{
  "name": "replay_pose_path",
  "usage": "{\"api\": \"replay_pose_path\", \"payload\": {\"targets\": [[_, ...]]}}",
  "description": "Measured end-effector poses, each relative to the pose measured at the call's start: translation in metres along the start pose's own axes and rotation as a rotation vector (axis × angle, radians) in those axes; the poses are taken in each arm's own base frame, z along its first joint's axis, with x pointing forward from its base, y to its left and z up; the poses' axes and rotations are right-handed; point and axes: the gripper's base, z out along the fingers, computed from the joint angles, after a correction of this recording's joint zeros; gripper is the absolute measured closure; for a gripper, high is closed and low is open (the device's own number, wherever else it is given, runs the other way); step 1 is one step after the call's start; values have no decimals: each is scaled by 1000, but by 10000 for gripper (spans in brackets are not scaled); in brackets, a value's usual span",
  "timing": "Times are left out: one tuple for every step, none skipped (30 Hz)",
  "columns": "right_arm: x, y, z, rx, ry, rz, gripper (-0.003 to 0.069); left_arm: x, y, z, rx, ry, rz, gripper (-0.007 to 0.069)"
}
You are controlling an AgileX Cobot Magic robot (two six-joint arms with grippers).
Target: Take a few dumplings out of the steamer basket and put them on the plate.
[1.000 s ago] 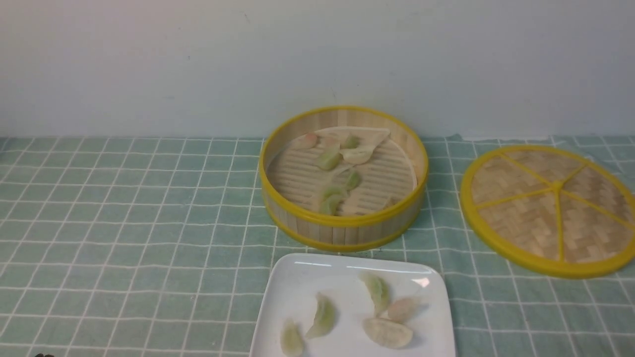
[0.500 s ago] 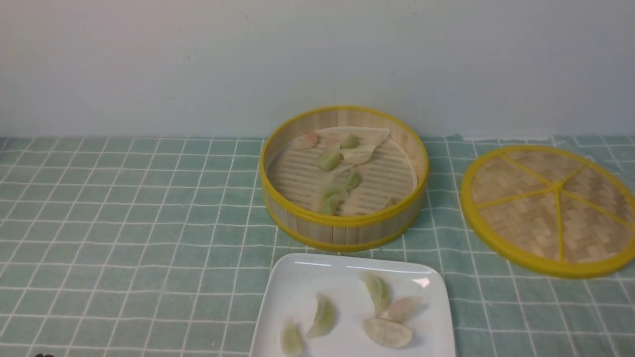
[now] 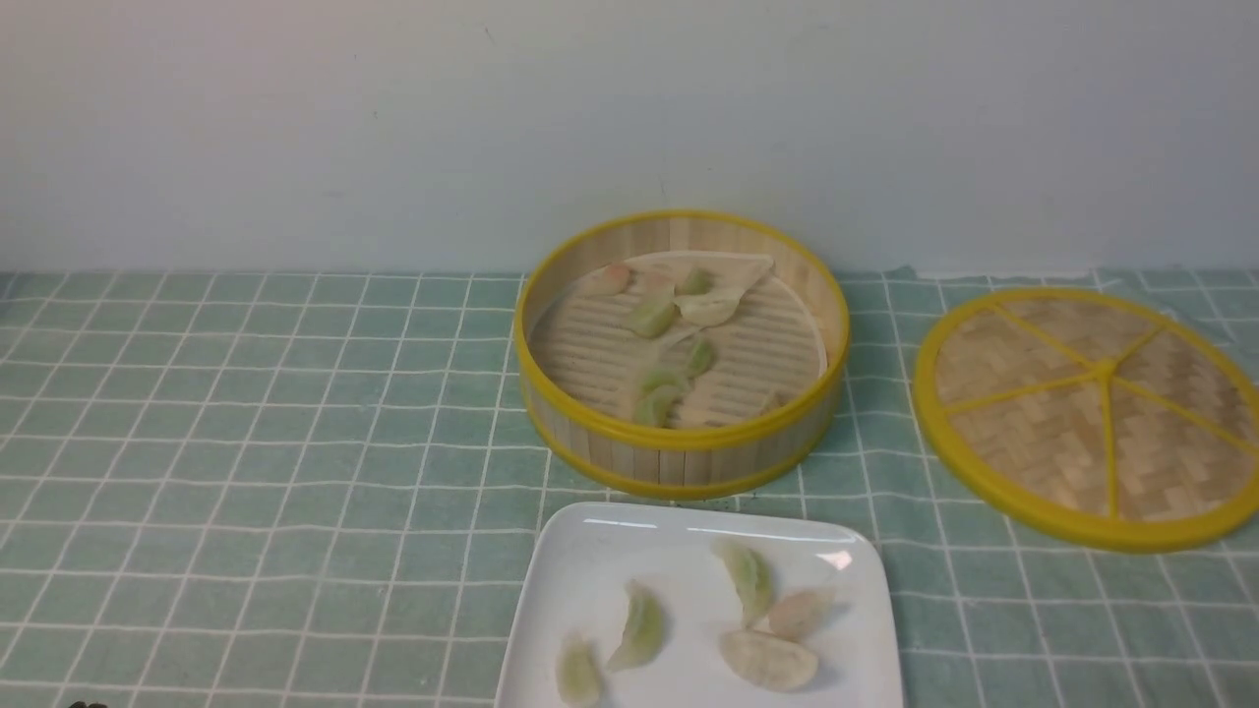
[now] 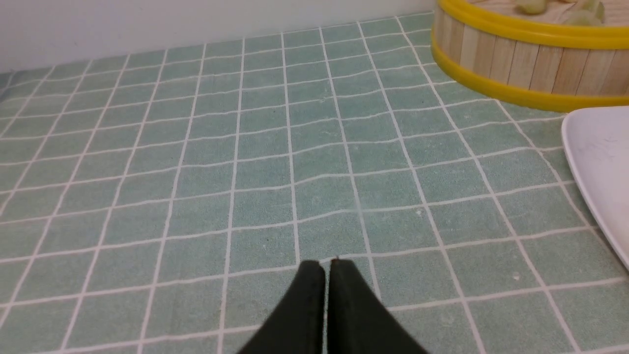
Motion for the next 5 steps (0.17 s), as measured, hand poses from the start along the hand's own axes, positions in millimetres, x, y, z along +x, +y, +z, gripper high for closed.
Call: {"api": "replay_pose_path", "payload": {"targets": [[0, 0, 0, 0, 0, 0, 672, 0, 0, 0, 0, 0, 0, 631], [0, 0, 0, 0, 0, 0, 672, 0, 0, 0, 0, 0, 0, 631], [0, 0, 0, 0, 0, 0, 672, 0, 0, 0, 0, 0, 0, 631], [0, 0, 0, 0, 0, 0, 672, 0, 0, 0, 0, 0, 0, 631], [0, 0, 0, 0, 0, 0, 672, 0, 0, 0, 0, 0, 0, 631]]}}
